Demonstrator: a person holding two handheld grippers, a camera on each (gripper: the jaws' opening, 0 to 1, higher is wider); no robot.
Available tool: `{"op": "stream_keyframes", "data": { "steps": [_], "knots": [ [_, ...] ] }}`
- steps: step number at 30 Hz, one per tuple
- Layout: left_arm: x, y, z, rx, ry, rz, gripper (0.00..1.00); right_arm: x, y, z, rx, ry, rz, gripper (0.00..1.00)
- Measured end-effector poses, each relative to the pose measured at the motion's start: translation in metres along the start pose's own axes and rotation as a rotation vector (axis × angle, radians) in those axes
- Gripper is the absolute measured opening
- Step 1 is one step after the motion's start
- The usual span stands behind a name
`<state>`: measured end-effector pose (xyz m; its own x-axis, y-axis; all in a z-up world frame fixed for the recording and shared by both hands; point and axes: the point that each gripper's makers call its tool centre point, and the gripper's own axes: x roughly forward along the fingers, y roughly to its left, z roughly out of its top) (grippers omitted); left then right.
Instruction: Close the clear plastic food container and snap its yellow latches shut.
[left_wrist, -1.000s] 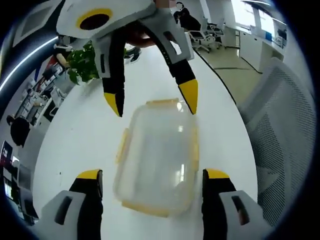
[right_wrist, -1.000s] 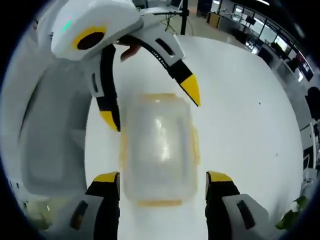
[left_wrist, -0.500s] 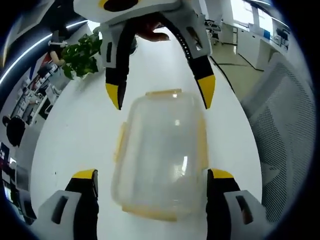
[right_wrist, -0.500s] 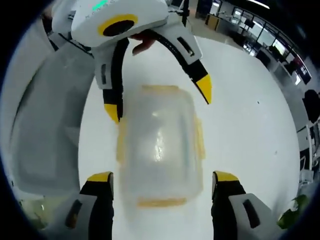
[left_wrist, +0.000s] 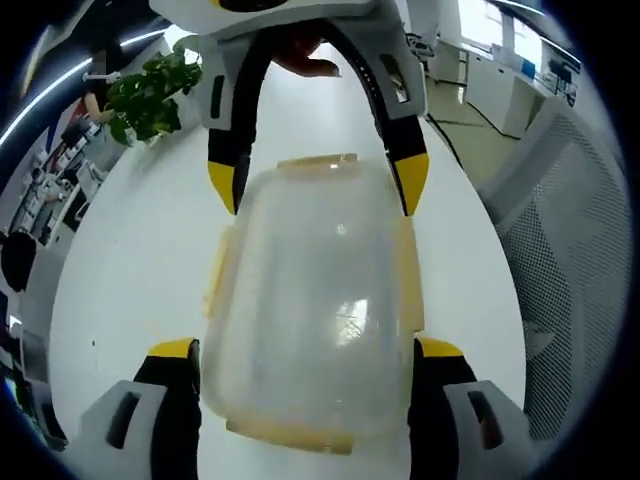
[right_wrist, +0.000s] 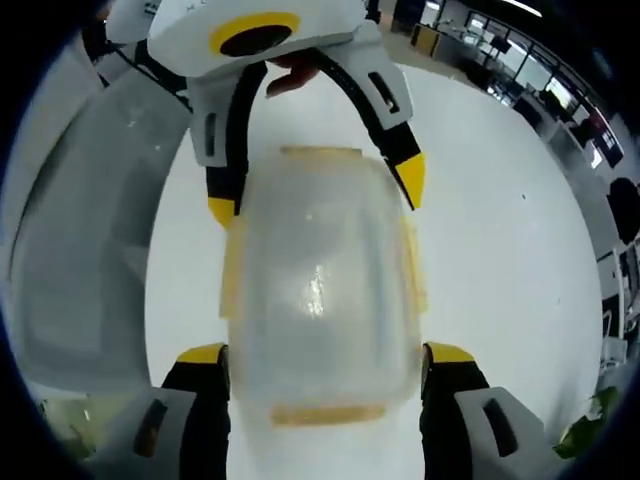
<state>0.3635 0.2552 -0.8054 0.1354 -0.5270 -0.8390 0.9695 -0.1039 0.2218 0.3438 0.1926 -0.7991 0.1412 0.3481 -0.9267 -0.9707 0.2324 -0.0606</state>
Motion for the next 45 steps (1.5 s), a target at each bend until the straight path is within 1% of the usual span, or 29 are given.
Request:
{"op": "stream_keyframes", "data": {
  "steps": [9,13,16,18,21,27,32,37,42,45],
  "knots": [
    [0.000,-0.002,-0.001,-0.012,0.002,0.002,0.85,0.001,0.001,0.000,-0.015,0.009,0.015,0.78],
    [-0.002,-0.005,-0.004,-0.015,0.008,0.004,0.85,0.002,0.003,0.003,-0.021,0.008,0.019,0.78],
    [-0.004,-0.006,-0.006,-0.021,0.002,0.008,0.85,0.003,0.004,0.006,-0.026,0.005,0.021,0.78],
    [-0.005,-0.005,-0.007,-0.031,-0.013,0.012,0.85,0.004,0.004,0.007,-0.030,0.011,0.023,0.78],
    [-0.007,-0.006,-0.009,-0.037,-0.018,0.014,0.85,0.006,0.004,0.010,-0.034,0.022,0.023,0.78],
    [-0.011,-0.005,-0.017,-0.036,-0.005,0.017,0.85,0.009,0.004,0.019,-0.035,0.025,0.023,0.78],
    [-0.017,-0.006,-0.027,-0.035,0.002,0.018,0.85,0.013,0.007,0.029,-0.036,0.028,0.027,0.78],
    [-0.022,-0.007,-0.036,-0.041,0.008,0.022,0.85,0.016,0.009,0.038,-0.042,0.020,0.029,0.78],
    [-0.026,-0.008,-0.041,-0.046,0.011,0.026,0.85,0.019,0.011,0.044,-0.048,0.023,0.030,0.78],
    [-0.029,-0.009,-0.046,-0.045,0.022,0.027,0.85,0.020,0.012,0.049,-0.049,0.019,0.031,0.78]
  ]
}}
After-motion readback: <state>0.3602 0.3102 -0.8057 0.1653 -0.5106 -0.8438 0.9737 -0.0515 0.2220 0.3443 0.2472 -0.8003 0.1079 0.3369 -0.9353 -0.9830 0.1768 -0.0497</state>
